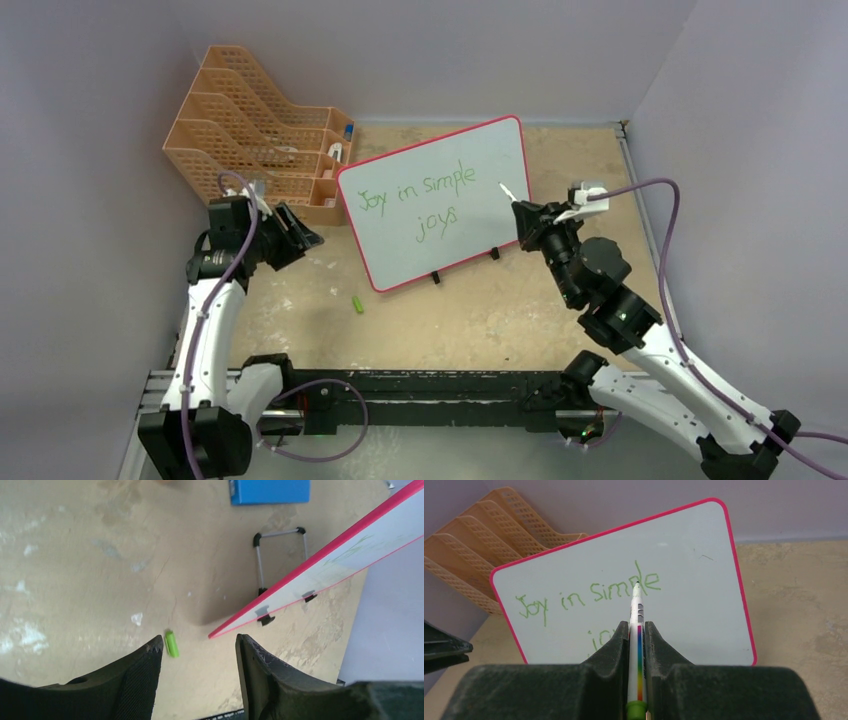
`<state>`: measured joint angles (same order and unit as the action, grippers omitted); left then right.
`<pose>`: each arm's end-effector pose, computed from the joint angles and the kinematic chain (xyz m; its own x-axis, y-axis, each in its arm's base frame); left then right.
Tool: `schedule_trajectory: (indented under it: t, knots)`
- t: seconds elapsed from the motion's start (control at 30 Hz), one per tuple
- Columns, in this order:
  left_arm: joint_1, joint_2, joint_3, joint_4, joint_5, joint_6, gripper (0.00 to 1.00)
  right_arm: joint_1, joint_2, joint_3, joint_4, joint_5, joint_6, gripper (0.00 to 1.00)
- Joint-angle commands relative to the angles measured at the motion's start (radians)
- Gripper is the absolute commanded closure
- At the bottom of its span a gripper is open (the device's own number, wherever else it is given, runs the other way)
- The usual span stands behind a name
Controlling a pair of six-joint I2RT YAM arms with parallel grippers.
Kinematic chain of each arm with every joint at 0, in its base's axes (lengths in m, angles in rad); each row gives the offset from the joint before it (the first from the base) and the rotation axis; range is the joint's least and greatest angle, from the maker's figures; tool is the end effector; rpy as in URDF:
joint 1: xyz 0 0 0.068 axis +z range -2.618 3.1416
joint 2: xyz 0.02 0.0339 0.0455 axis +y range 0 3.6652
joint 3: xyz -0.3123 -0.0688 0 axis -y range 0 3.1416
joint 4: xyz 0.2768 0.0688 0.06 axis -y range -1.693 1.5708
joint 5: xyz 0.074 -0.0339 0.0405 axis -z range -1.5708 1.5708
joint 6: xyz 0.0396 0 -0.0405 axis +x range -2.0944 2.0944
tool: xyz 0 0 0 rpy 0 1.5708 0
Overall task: Write a sentence on the whiteboard
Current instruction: Close the whiteboard marker at the center of the board.
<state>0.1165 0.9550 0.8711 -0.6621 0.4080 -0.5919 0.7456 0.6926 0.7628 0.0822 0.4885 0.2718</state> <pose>0.2020 0.0078 0.3301 -0.6614 -0.5930 -0.4592 -0.2245 0.7407 -0.6332 0.1296 0.0944 0.4087 0.0381 0.3579 -0.9330 -0.2787 0.9004 0.3340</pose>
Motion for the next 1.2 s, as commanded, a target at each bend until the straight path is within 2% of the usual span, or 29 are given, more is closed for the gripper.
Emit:
schedule_trajectory:
  t: [0.0,0.13,0.33,0.47,0.6,0.87,1.17]
  knots:
    - [-0.054,-0.037,-0.047,-0.130,-0.066,-0.096,0.48,-0.002,-0.045,0.042,-0.005,0.028,-0.014,1.00]
    - [-0.195,-0.026,-0.105,-0.144,-0.126,-0.198,0.51,-0.002,-0.062,0.032,0.000,0.029,-0.014,1.00]
    - [-0.379,0.012,-0.141,-0.144,-0.309,-0.337,0.56,-0.003,-0.081,0.034,0.002,0.027,-0.024,1.00]
    - [-0.517,0.108,-0.150,-0.125,-0.386,-0.429,0.62,-0.002,-0.084,0.039,0.001,0.029,-0.027,1.00]
    - [-0.646,0.189,-0.142,-0.136,-0.526,-0.505,0.67,-0.002,-0.093,0.039,-0.001,0.032,-0.030,1.00]
    - [-0.724,0.319,-0.098,-0.146,-0.674,-0.522,0.73,-0.002,-0.090,0.039,-0.002,0.025,-0.031,1.00]
    - [-0.773,0.360,-0.093,-0.060,-0.635,-0.524,0.74,-0.002,-0.082,0.038,-0.005,0.030,-0.035,1.00]
